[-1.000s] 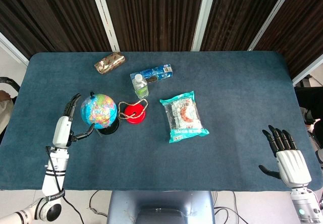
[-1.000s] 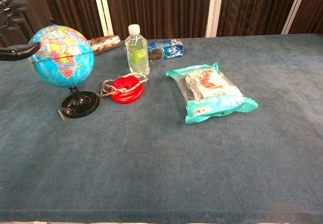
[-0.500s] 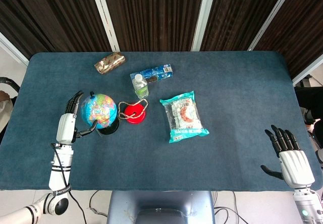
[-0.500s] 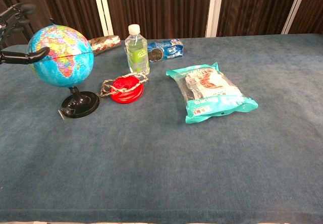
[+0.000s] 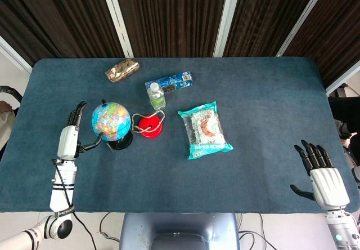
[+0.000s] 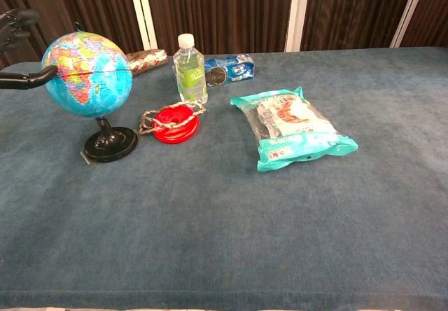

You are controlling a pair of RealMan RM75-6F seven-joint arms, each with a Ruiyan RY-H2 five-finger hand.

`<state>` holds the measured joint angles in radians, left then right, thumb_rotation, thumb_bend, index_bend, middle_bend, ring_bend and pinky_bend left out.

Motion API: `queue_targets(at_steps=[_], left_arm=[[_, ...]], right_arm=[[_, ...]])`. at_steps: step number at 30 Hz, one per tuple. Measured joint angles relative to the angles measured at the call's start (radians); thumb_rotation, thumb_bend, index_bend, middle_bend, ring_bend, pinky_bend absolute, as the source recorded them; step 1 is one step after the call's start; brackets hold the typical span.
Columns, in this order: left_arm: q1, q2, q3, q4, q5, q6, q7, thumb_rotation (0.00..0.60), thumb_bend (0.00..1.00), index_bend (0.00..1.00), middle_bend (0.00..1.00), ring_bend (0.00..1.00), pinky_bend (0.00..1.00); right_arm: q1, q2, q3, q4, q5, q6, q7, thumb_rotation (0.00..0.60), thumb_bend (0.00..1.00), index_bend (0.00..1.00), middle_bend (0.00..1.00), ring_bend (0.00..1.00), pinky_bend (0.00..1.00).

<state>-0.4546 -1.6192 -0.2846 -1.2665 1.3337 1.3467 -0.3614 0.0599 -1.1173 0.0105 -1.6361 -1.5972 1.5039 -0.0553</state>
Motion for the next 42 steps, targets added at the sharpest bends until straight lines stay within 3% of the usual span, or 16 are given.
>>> queue_targets(at_steps=[42], left_arm=[[-0.023, -0.013, -0.032, 0.176, -0.071, -0.111, -0.14, 0.578, 0.31, 0.0, 0.0, 0.0, 0.02]], right_arm=[[0.003, -0.019, 0.018, 0.001, 0.04, -0.013, -0.048, 0.6, 0.11, 0.0, 0.0, 0.0, 0.0]])
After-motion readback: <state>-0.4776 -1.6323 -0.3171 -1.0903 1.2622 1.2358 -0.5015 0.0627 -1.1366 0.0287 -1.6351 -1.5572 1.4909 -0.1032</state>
